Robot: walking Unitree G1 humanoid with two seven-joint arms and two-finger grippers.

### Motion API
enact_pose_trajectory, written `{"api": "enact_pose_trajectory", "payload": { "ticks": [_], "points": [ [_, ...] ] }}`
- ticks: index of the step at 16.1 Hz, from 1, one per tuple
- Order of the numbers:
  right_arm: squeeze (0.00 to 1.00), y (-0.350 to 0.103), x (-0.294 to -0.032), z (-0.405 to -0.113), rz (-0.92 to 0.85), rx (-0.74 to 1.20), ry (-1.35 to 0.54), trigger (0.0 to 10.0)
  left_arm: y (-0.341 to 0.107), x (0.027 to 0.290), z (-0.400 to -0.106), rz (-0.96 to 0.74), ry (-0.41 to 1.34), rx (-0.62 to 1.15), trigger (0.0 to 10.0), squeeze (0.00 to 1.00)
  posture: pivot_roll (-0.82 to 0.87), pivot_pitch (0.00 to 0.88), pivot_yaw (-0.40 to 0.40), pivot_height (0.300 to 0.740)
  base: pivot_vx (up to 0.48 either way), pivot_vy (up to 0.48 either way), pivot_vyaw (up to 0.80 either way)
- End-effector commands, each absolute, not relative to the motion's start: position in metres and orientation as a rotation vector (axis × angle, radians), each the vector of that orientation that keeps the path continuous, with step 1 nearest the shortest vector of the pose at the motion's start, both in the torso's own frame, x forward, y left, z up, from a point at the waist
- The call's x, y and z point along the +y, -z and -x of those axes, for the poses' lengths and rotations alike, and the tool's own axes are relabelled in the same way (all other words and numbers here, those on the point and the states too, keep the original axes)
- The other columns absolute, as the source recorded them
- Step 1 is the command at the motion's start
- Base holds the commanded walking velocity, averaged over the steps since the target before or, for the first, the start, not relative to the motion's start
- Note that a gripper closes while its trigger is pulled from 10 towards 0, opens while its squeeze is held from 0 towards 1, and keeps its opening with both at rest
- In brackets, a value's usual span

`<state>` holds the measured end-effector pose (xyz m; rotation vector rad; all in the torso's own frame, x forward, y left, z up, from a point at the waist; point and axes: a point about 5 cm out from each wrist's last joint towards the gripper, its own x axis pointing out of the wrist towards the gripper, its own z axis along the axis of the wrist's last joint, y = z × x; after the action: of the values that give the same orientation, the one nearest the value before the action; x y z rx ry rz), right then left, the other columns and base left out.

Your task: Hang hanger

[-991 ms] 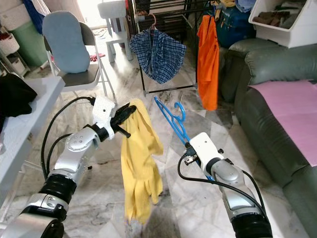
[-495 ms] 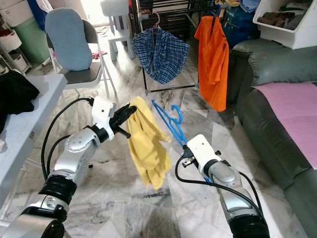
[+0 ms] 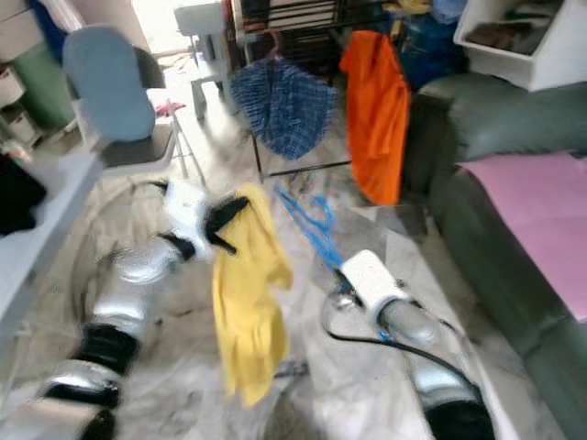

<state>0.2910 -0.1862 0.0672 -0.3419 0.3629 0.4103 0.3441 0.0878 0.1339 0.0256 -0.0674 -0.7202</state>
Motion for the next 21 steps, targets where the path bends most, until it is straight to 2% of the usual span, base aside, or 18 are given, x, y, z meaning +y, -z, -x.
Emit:
{"api": "enact_pose_trajectory", "payload": {
  "ticks": [1, 5, 8, 10, 13, 15, 18, 21],
  "points": [
    [0.0, -0.077, -0.175, -0.297, 0.331, 0.313, -0.437, 10.0, -0.144, 0.102, -0.348, -0.055, 0.69, -0.105, 10.0, 0.0, -0.17, 0.0, 0.071, 0.74, 0.341, 0.0, 0.0],
    [0.0, -0.079, -0.177, -0.299, 0.34, 0.31, -0.436, 10.0, -0.144, 0.103, -0.35, -0.082, 0.669, -0.102, 10.0, 0.0, -0.17, 0.0, 0.071, 0.74, 0.083, 0.0, 0.0],
    [0.0, -0.085, -0.185, -0.299, 0.36, 0.309, -0.458, 10.0, -0.144, 0.108, -0.35, -0.175, 0.722, -0.098, 10.0, 0.0, -0.17, 0.0, 0.073, 0.74, 0.0, 0.0, 0.0],
    [0.0, -0.093, -0.193, -0.298, 0.372, 0.307, -0.51, 10.0, -0.147, 0.115, -0.351, -0.291, 0.769, -0.118, 10.0, 0.0, -0.17, 0.0, 0.073, 0.74, 0.0, 0.0, 0.0],
    [0.0, -0.114, -0.225, -0.295, 0.446, 0.329, -0.596, 10.0, -0.15, 0.136, -0.355, -0.704, 0.825, -0.169, 10.0, 0.0, -0.16, 0.0, 0.081, 0.74, 0.0, 0.0, 0.0],
    [0.0, -0.124, -0.236, -0.294, 0.47, 0.337, -0.631, 10.0, -0.151, 0.141, -0.356, -0.835, 0.839, -0.186, 10.0, 0.0, -0.17, 0.0, 0.087, 0.74, 0.0, 0.0, 0.0],
    [0.0, -0.138, -0.249, -0.291, 0.495, 0.355, -0.684, 10.0, -0.154, 0.142, -0.362, -0.837, 0.823, -0.192, 10.0, 0.0, -0.18, 0.0, 0.1, 0.74, 0.0, 0.0, 0.0],
    [0.0, -0.139, -0.245, -0.283, 0.457, 0.372, -0.768, 10.0, -0.156, 0.138, -0.363, -0.846, 0.807, -0.235, 10.0, 0.0, -0.18, 0.0, 0.101, 0.74, 0.0, 0.0, 0.0]
  ]
}}
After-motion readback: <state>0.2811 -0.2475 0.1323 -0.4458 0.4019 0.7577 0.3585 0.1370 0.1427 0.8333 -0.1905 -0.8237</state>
